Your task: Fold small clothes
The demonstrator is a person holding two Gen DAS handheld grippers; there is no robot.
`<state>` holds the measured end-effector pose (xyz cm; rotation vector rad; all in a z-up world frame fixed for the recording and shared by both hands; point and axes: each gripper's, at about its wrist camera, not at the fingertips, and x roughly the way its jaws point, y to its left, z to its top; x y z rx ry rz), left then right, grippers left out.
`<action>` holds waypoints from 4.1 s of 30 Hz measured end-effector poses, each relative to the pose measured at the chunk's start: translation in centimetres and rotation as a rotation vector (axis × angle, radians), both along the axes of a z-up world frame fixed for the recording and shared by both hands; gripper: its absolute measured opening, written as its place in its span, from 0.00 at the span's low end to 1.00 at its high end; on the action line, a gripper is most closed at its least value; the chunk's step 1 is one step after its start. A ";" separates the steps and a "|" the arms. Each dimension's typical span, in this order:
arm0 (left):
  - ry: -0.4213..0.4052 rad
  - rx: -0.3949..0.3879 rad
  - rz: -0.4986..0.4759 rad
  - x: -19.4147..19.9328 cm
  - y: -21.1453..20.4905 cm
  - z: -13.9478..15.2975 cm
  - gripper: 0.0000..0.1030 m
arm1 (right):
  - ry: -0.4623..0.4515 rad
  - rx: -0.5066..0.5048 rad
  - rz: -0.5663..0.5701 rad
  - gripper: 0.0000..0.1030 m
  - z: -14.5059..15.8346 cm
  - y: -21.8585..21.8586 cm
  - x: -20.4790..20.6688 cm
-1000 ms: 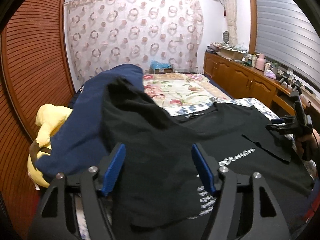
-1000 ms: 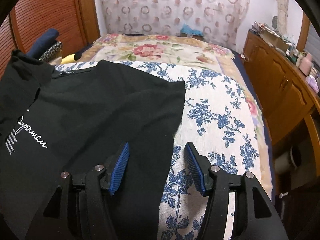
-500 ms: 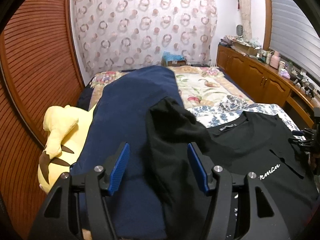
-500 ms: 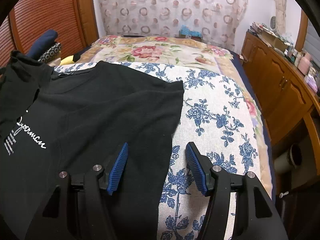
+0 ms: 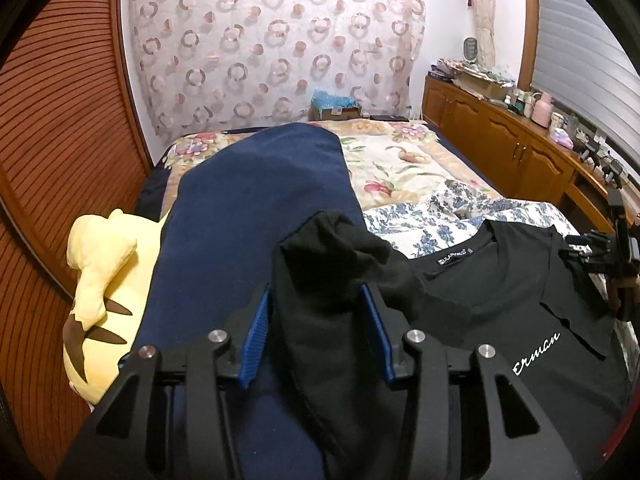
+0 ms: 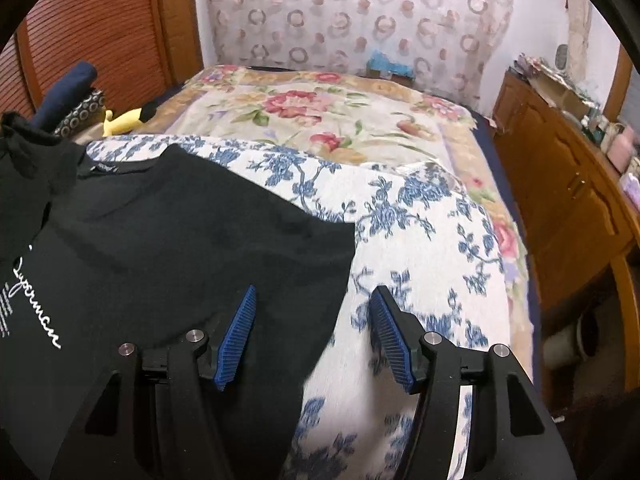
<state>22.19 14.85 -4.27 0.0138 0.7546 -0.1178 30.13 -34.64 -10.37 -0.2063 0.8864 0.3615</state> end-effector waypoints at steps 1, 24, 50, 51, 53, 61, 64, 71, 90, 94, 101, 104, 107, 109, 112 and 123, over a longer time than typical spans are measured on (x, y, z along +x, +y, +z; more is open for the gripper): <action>0.008 0.000 -0.005 0.1 0.0 0.0 0.43 | 0.000 0.008 -0.001 0.57 0.0 -0.1 0.1; -0.304 -0.060 -0.093 -8.9 -2.3 14.0 0.02 | -0.382 0.083 0.095 0.04 19.9 2.8 -12.2; -0.673 -0.115 -0.036 -16.2 2.4 35.4 0.02 | -0.763 0.166 0.046 0.04 43.9 -0.4 -21.6; -0.684 -0.116 -0.032 -16.0 2.4 36.2 0.02 | -0.777 0.164 0.034 0.04 44.7 -0.5 -21.4; -0.703 -0.122 -0.026 -15.5 2.2 37.2 0.02 | -0.787 0.170 0.001 0.04 45.8 -0.8 -20.7; -0.587 -0.057 0.009 -7.7 0.6 33.5 0.02 | -0.660 0.048 -0.130 0.04 39.7 -1.4 -11.9; -0.500 -0.034 -0.004 -4.9 0.2 28.4 0.02 | -0.560 -0.007 -0.133 0.04 33.5 -1.5 -9.1; -0.317 -0.006 -0.042 -3.3 -1.9 16.2 0.02 | -0.391 -0.025 -0.064 0.04 21.6 -1.5 -8.7; -0.184 -0.074 -0.084 -20.8 -2.2 1.1 0.02 | -0.193 0.120 0.092 0.04 9.2 -5.2 -28.0; -0.152 -0.073 -0.075 -22.6 -2.3 -0.8 0.03 | -0.143 0.151 0.087 0.05 7.9 -5.5 -29.3; -0.120 -0.058 -0.062 -24.1 -2.2 -2.1 0.06 | -0.121 0.127 0.082 0.11 7.0 -5.5 -29.8; -0.139 -0.053 -0.055 -24.3 -1.5 -1.4 0.23 | -0.161 0.110 0.067 0.36 8.1 -5.8 -29.9; -0.158 0.008 -0.016 -24.1 -0.5 0.1 0.28 | -0.192 0.110 0.048 0.45 9.0 -6.3 -29.4; -0.170 0.011 -0.002 -23.9 0.2 1.0 0.36 | -0.214 0.090 0.040 0.50 9.3 -6.3 -29.0; -0.189 0.026 0.019 -23.3 1.2 2.3 0.42 | -0.228 0.077 0.034 0.52 9.2 -6.1 -27.8; -0.143 -0.023 -0.035 -16.7 -1.0 1.4 0.59 | -0.210 0.060 0.021 0.71 6.5 -4.2 -22.3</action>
